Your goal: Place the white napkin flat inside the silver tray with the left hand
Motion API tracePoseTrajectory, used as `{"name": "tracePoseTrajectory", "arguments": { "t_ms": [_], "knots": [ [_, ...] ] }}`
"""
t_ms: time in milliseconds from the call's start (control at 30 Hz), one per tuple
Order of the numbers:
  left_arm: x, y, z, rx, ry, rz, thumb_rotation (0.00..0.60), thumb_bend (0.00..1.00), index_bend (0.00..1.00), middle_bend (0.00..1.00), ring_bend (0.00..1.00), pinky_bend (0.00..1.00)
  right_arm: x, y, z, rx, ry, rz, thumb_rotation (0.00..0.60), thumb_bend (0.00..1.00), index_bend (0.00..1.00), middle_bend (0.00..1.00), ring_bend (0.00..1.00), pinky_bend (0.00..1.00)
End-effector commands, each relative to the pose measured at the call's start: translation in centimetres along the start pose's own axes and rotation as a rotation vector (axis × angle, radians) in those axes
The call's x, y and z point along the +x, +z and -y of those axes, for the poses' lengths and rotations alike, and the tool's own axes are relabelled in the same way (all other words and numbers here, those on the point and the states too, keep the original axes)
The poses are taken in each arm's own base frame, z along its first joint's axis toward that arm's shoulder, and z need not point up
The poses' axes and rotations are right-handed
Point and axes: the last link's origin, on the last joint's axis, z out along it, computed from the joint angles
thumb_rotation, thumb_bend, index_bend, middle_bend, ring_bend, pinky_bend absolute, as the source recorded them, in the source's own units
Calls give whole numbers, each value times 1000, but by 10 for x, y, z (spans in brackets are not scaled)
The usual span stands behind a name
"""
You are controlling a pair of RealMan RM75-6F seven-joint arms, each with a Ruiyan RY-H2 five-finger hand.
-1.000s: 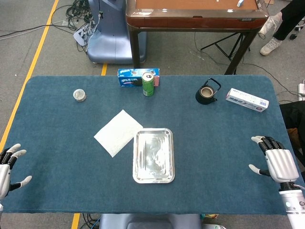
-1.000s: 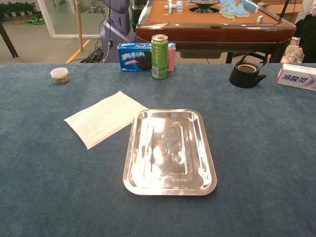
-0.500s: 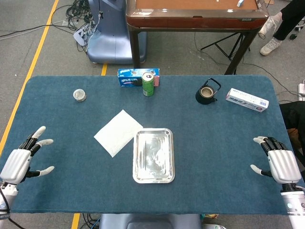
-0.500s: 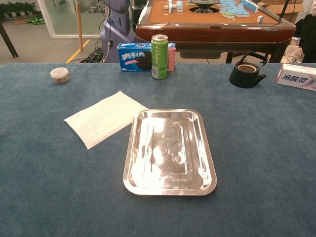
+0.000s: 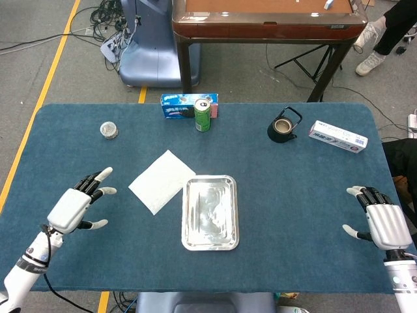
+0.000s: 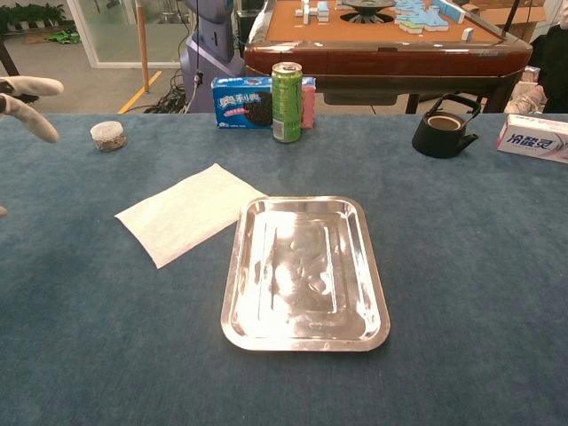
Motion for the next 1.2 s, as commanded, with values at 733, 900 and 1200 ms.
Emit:
{"name": "tracePoseTrajectory", "arguments": {
  "t_ms": [733, 900, 1200],
  "knots": [
    [-54, 65, -26, -49, 132, 48, 600, 96, 370, 0, 0, 98, 11, -5, -5, 0, 30, -31, 600, 68, 251, 242, 168, 265],
    [-62, 70, -26, -65, 181, 45, 600, 95, 370, 0, 0, 105, 12, -5, -7, -4, 35, -33, 600, 68, 251, 242, 168, 265],
    [-70, 78, -27, -73, 223, 50, 600, 95, 381, 0, 0, 111, 12, -5, -8, -5, 38, -29, 600, 69, 251, 242, 168, 265]
  ]
}}
